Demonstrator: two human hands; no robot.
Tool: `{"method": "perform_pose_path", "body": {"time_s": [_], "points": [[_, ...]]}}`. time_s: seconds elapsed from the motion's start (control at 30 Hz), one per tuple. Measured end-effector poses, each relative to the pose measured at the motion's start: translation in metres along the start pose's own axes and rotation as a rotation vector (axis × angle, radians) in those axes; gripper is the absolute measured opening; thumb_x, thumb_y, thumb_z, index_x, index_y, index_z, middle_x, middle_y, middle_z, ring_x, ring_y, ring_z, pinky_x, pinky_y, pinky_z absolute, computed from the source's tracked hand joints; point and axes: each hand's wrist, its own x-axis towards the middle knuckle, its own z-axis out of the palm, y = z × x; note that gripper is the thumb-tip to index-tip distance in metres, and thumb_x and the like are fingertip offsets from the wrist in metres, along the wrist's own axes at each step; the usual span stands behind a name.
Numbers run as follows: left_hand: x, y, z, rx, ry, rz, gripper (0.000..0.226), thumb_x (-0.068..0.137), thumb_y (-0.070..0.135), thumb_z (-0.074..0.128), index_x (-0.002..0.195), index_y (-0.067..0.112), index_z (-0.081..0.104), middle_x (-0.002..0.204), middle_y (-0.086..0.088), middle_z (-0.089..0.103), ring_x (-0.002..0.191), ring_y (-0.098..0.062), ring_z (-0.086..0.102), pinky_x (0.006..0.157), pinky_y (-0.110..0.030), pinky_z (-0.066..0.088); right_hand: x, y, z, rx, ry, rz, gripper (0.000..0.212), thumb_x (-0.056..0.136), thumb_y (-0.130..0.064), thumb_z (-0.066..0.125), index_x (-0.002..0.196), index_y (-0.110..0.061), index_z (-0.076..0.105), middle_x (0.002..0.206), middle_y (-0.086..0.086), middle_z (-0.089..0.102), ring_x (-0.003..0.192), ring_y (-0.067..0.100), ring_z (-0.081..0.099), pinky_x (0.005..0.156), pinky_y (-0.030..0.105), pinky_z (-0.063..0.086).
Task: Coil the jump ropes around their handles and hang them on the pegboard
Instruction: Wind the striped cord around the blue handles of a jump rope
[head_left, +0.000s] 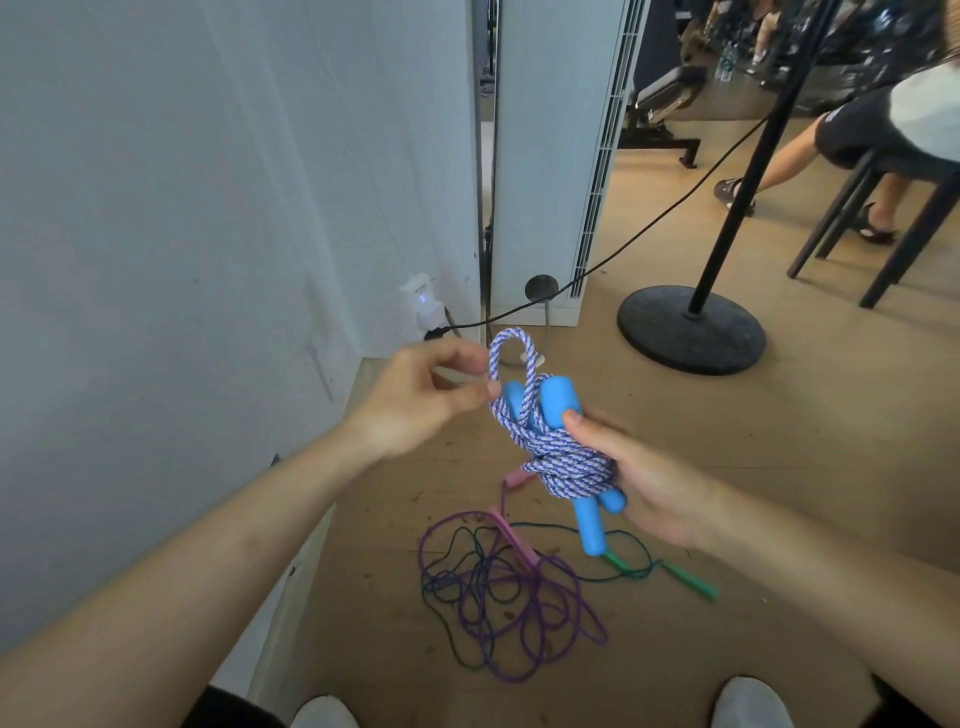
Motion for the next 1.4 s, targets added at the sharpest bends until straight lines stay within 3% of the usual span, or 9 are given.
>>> {"method": "perform_pose_path", "body": {"time_s": [0.1,0.23,0.33,0.47,0.73,0.87,0.97,1.27,1.4], "points": [[-0.002,-0.005,0.008,-0.06,-0.11,0.001,0.007,0.09,0.012,0.073,0.096,0.008,0.074,0.083,0.004,0.073,0.078,-0.015,0.064,0.08,-0.046,0.059,0.004,0.004,-0.004,-0.022,0.029,-0.031,0.04,0.096,-0.035,0.055,0.132,-0.019,0.061,0.132,0.012,0.065,0.121,0.034,0.061,0.091,0.041,0.052],[0.0,-0.011,0.012,0.021,-0.083,0.077,0.018,0.084,0.03,0.073,0.085,0.012,0.074,0.081,-0.014,0.073,0.075,-0.018,0.061,0.08,-0.049,0.055,0.007,0.011,-0.007,-0.104,0.092,-0.09,0.038,0.093,-0.037,0.064,0.127,-0.019,0.064,0.128,0.018,0.065,0.118,0.038,0.062,0.099,0.053,0.051],[0.001,-0.011,0.014,-0.031,-0.107,0.063,0.014,0.091,0.016,0.071,0.09,0.002,0.072,0.084,-0.021,0.072,0.077,-0.029,0.068,0.083,-0.054,0.06,0.008,0.013,-0.009,-0.172,0.126,-0.152,0.037,0.091,-0.038,0.064,0.125,-0.022,0.065,0.127,0.018,0.065,0.118,0.036,0.062,0.106,0.055,0.045],[-0.001,-0.007,0.027,-0.043,-0.127,0.112,0.008,0.095,0.008,0.064,0.09,0.005,0.07,0.077,-0.008,0.072,0.071,-0.02,0.072,0.066,-0.032,0.063,0.008,0.014,-0.012,-0.196,0.045,-0.161,0.037,0.099,-0.032,0.056,0.133,-0.017,0.057,0.127,0.019,0.065,0.116,0.04,0.063,0.102,0.058,0.047],[0.003,-0.005,0.025,-0.08,-0.07,0.086,0.01,0.093,0.015,0.068,0.085,0.011,0.072,0.078,-0.012,0.072,0.071,-0.017,0.059,0.065,-0.029,0.049,0.013,0.012,-0.023,-0.308,-0.058,-0.111,0.042,0.094,-0.03,0.059,0.13,-0.008,0.057,0.124,0.029,0.063,0.118,0.049,0.057,0.102,0.063,0.044],[0.001,0.003,0.027,-0.27,-0.071,0.047,0.015,0.097,0.012,0.061,0.083,0.014,0.067,0.077,0.003,0.069,0.08,-0.015,0.058,0.079,-0.027,0.05,0.012,0.005,-0.027,-0.373,-0.097,-0.13,0.04,0.092,-0.028,0.061,0.127,-0.008,0.059,0.124,0.031,0.06,0.108,0.031,0.062,0.1,0.057,0.046],[-0.003,0.004,0.028,-0.398,0.013,0.036,0.017,0.099,0.012,0.058,0.083,0.014,0.066,0.078,-0.001,0.068,0.081,-0.017,0.06,0.085,-0.036,0.051,0.013,-0.001,-0.024,-0.423,-0.112,-0.18,0.04,0.091,-0.025,0.062,0.127,-0.007,0.059,0.123,0.03,0.059,0.105,0.024,0.059,0.1,0.055,0.046],[-0.007,0.011,0.029,-0.326,-0.205,0.055,0.011,0.089,0.015,0.066,0.089,0.005,0.069,0.075,-0.004,0.068,0.074,-0.013,0.062,0.072,-0.026,0.052,0.018,0.008,-0.022,-0.488,-0.126,-0.145,0.03,0.096,-0.015,0.063,0.125,-0.014,0.062,0.122,0.008,0.068,0.113,0.014,0.062,0.1,0.034,0.05],[-0.006,0.013,0.027,-0.319,-0.199,0.083,0.016,0.082,0.02,0.07,0.087,0.005,0.07,0.075,0.0,0.07,0.071,-0.01,0.063,0.069,-0.021,0.052,0.024,-0.003,-0.013,-0.59,-0.014,-0.254,0.046,0.092,-0.017,0.069,0.135,-0.026,0.056,0.134,-0.009,0.061,0.123,0.007,0.055,0.088,0.03,0.057]]}}
